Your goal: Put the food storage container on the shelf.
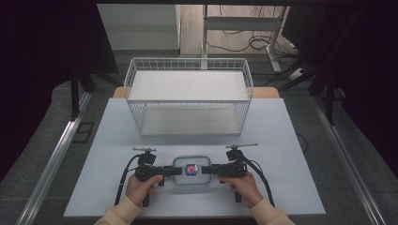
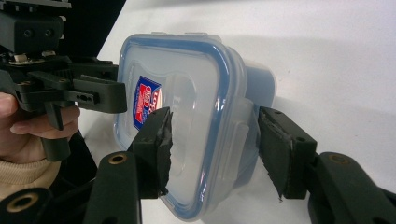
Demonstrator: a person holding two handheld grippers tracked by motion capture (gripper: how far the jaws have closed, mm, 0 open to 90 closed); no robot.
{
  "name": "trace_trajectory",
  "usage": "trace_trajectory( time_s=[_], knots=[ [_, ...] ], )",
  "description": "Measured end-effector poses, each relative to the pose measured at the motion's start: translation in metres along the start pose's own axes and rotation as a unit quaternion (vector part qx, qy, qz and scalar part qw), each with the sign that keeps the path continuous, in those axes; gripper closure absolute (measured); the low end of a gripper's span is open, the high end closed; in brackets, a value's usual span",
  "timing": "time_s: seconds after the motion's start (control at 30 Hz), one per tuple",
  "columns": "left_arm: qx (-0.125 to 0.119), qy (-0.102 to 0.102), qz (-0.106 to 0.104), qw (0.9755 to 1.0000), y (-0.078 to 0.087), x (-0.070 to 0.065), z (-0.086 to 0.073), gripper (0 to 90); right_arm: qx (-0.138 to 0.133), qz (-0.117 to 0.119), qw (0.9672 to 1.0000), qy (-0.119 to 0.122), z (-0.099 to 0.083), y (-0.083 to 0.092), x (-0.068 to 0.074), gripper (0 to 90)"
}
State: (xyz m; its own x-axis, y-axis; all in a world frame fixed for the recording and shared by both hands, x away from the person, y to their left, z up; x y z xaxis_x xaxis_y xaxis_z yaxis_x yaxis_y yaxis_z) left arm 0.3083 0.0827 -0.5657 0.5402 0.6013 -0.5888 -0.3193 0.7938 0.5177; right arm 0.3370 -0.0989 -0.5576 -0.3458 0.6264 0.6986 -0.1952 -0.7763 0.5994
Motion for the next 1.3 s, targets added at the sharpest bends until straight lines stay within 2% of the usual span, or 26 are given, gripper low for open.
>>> trace_trajectory(
  time_s=[0.27,0.37,0.43,0.47,0.63,1.3],
  knots=[
    [-0.002,-0.007,0.012,0.9999,0.002,-0.004,0.0,49.1,-0.005,0.001,1.0,0.008,-0.001,0.002,0.002,47.5],
    [-0.003,-0.01,0.012,0.9999,0.003,-0.004,0.0,49.0,-0.006,0.0,0.9999,0.011,-0.001,0.002,0.003,48.6],
    [-0.005,-0.01,0.01,0.9999,0.004,-0.004,0.001,49.1,-0.009,0.01,0.9999,0.008,0.0,0.005,0.004,49.9],
    [-0.006,-0.012,0.012,0.9998,0.005,-0.005,0.002,49.0,-0.013,0.008,0.9998,0.016,0.001,0.006,0.006,49.8],
    [-0.005,-0.018,0.015,0.9997,0.006,-0.007,0.003,49.0,-0.014,0.008,0.9997,0.02,0.001,0.007,0.007,49.8],
    [-0.024,-0.047,0.02,0.9984,0.018,-0.018,0.018,49.8,-0.035,0.013,0.9981,0.049,0.011,0.019,0.022,49.8]
  ],
)
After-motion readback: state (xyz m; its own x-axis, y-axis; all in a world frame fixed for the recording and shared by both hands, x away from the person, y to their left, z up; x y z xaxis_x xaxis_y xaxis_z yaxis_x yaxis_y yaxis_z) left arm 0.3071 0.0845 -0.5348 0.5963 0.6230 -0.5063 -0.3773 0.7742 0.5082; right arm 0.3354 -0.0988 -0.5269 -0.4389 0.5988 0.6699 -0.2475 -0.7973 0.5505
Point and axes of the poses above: each handheld gripper's, and its own axes: y roughly backward along the jaws, z roughly out of its top, x roughly to its left, the point moved 8 cm from there along -y, roughly forward along the jaws, and after that the axes turned 10 degrees about -y, right-handed, at the moved point
